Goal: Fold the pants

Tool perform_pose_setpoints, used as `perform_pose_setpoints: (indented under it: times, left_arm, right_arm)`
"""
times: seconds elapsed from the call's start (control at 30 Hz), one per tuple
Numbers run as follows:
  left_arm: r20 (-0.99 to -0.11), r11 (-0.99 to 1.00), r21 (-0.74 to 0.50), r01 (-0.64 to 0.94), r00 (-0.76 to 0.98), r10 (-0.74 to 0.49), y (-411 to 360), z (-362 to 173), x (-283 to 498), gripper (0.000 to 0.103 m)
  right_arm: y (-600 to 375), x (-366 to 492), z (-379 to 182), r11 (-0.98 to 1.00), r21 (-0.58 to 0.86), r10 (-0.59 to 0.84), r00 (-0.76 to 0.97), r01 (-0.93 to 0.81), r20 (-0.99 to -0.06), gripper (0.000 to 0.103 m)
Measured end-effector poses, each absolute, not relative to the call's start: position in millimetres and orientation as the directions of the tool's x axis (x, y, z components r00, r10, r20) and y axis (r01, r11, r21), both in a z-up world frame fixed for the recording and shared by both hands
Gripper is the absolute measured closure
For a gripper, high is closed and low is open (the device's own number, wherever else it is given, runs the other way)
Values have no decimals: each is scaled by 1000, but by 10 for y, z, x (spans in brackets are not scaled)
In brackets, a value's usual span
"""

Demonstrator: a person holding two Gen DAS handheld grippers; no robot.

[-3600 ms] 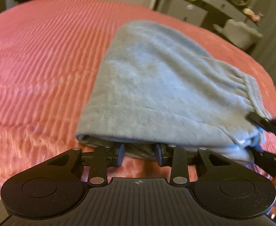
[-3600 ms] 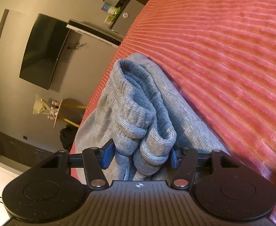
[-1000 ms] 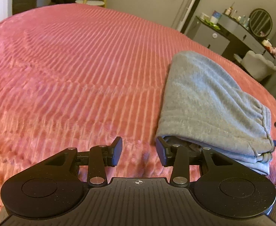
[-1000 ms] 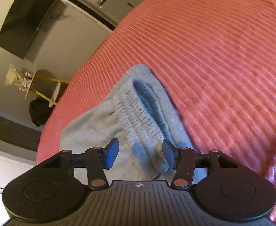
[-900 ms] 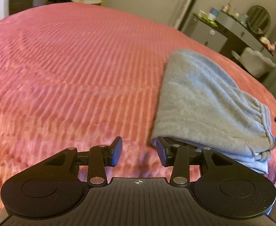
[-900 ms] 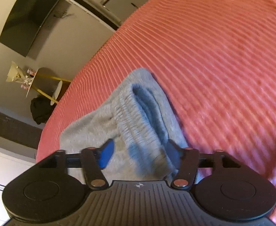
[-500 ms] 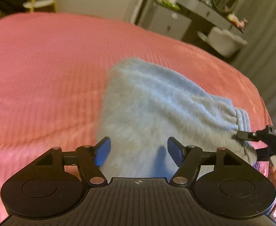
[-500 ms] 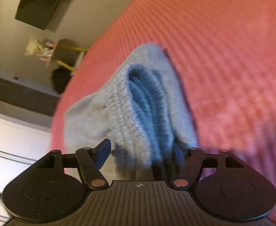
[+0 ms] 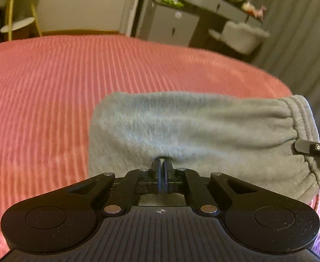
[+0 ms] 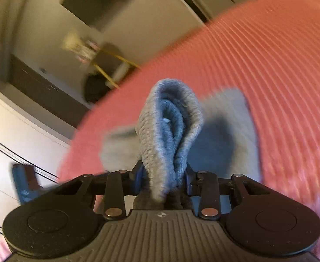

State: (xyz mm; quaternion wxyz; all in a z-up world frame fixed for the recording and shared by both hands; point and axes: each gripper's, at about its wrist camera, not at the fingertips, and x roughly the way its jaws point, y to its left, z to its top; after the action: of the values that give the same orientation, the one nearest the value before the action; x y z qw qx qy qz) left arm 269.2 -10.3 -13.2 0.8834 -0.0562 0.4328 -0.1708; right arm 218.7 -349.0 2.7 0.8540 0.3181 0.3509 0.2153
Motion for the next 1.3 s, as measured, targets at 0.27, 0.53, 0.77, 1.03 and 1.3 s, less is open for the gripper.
perform_pose_setpoints:
  times: [0.27,0.53,0.77,1.03,1.3]
  left_arm:
    - [-824,942,-231,245,465,-323,147,-311,2538,49]
    - [-803,910,-321,264,434,-409,68,-366,2596,23]
    - [-805,916,-347,201,438,-401,-8,-242,2588,32]
    - [-729,837,-547,-24,505,-462,387,-272,1575,35]
    - [-667,789,-614,9,528,-525,198,-405,1355,34]
  right_arm:
    - [-3688,2126,-293,860,510,385,655,0,-650,30]
    - [-3812,2046,-447,796,605,480,590,18,-649,18]
    - [-3574,2072,-450,804,593,444,608,55,-658,17]
    - [-3534,1331,-301,625,762,431,739,170,-518,16]
    - [-3329,1062,-542,407,871,553,685,273,-474,13]
